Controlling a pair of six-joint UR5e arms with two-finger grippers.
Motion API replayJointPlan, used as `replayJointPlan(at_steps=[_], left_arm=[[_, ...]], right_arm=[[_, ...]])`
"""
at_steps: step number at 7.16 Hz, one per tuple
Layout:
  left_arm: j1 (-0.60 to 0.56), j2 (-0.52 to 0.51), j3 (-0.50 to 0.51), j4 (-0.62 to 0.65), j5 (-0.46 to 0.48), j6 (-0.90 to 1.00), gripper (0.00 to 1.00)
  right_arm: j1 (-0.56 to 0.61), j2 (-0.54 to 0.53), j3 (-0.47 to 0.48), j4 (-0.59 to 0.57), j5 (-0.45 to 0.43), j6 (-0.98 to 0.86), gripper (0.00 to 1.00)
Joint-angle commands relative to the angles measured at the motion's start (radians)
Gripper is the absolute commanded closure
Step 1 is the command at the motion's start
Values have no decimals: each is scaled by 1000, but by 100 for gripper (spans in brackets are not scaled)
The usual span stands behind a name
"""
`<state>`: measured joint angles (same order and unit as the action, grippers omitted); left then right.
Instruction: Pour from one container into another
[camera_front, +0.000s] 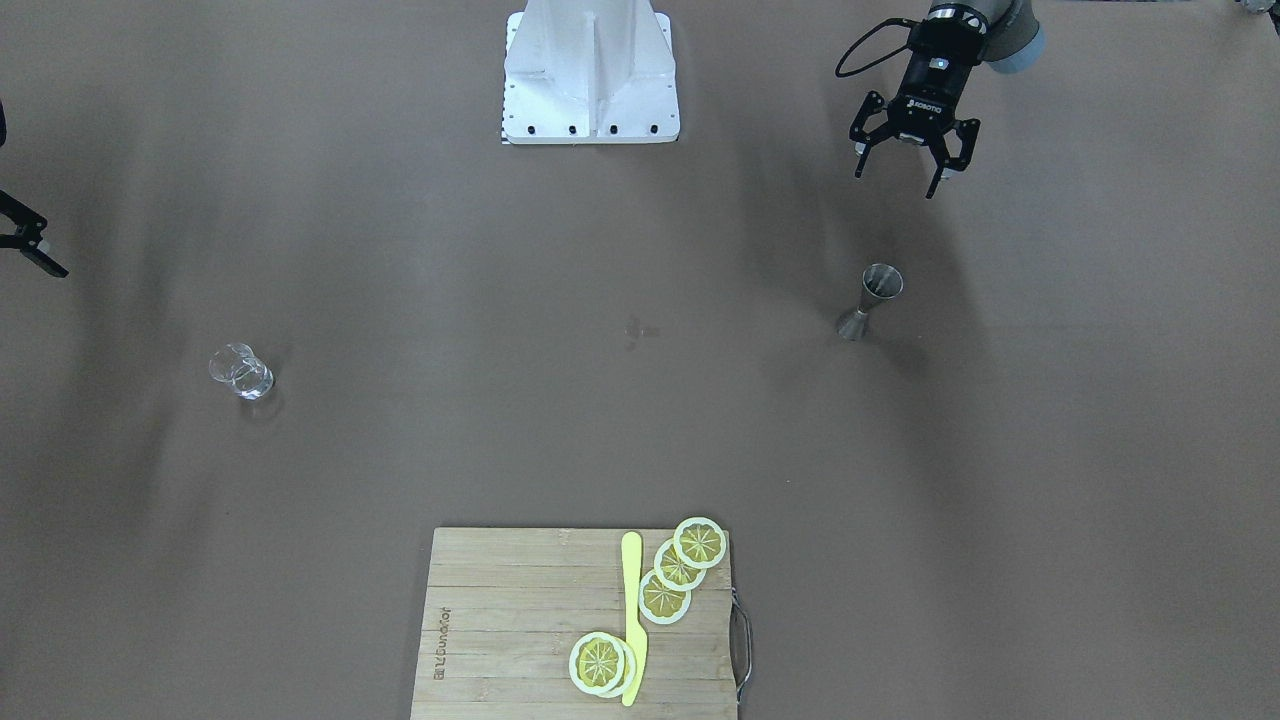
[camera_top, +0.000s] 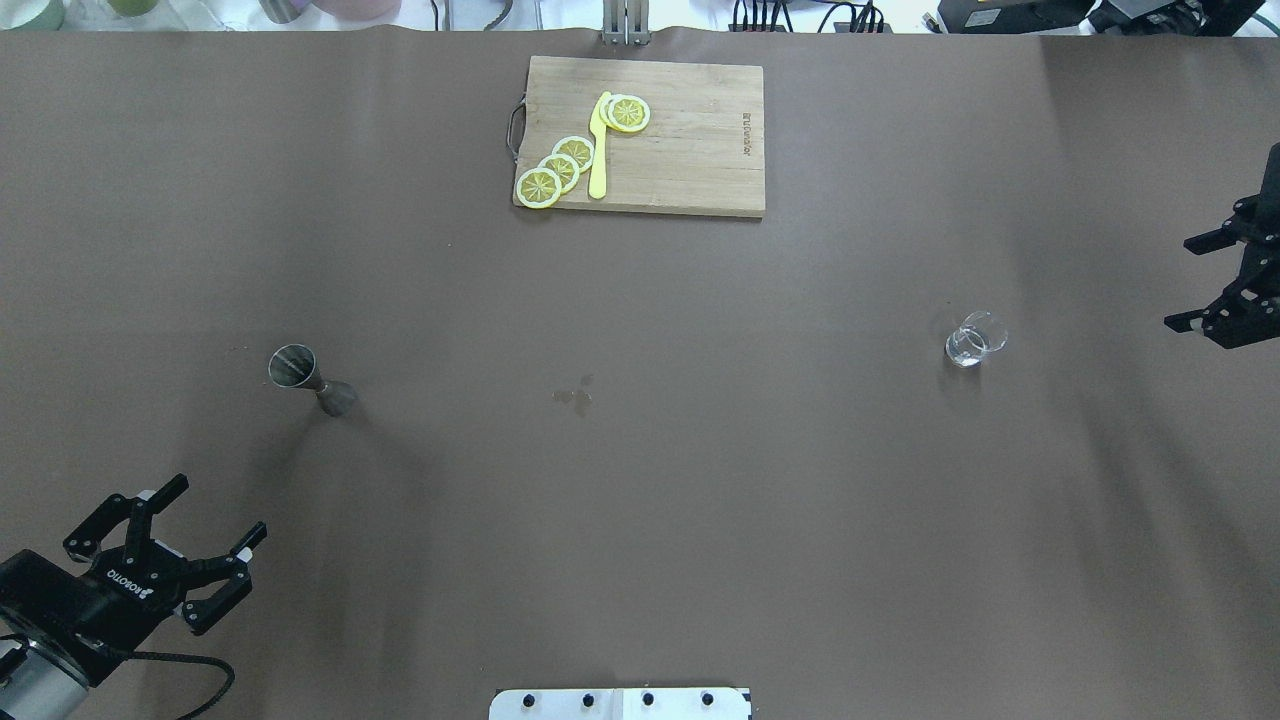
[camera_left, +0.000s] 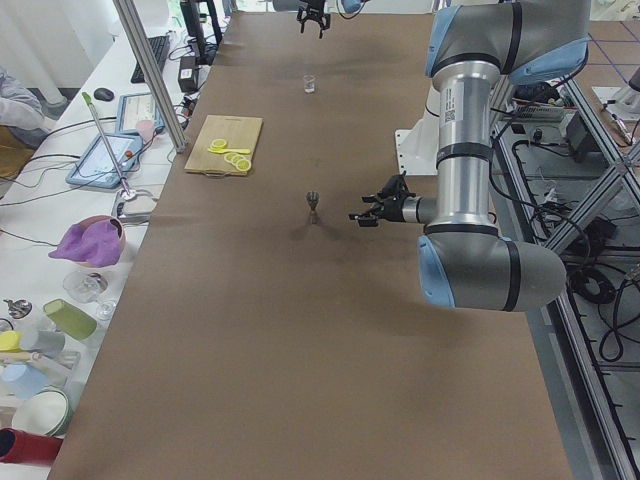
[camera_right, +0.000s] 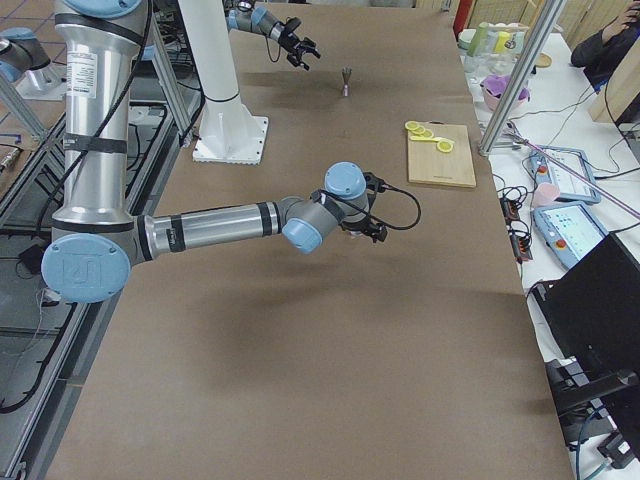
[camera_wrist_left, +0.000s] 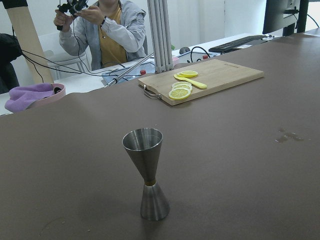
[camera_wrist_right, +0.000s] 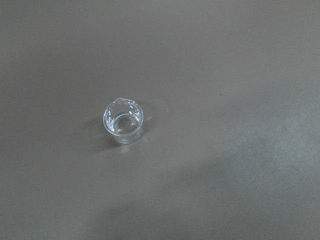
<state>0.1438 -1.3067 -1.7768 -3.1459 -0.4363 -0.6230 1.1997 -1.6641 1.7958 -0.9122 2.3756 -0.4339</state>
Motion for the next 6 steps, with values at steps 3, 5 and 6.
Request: replayJointPlan(at_steps=[3, 5, 6], left_arm=[[-99, -182, 136, 15, 50, -75, 2], [-196, -259, 207, 20, -34, -80, 2], [-244, -291, 246, 61, -82, -83, 2]], right_arm=[[-6, 30, -47, 24, 37, -45, 30], [-18, 35, -158, 229, -14, -54, 0], [-32, 61, -226, 318, -7, -54, 0]])
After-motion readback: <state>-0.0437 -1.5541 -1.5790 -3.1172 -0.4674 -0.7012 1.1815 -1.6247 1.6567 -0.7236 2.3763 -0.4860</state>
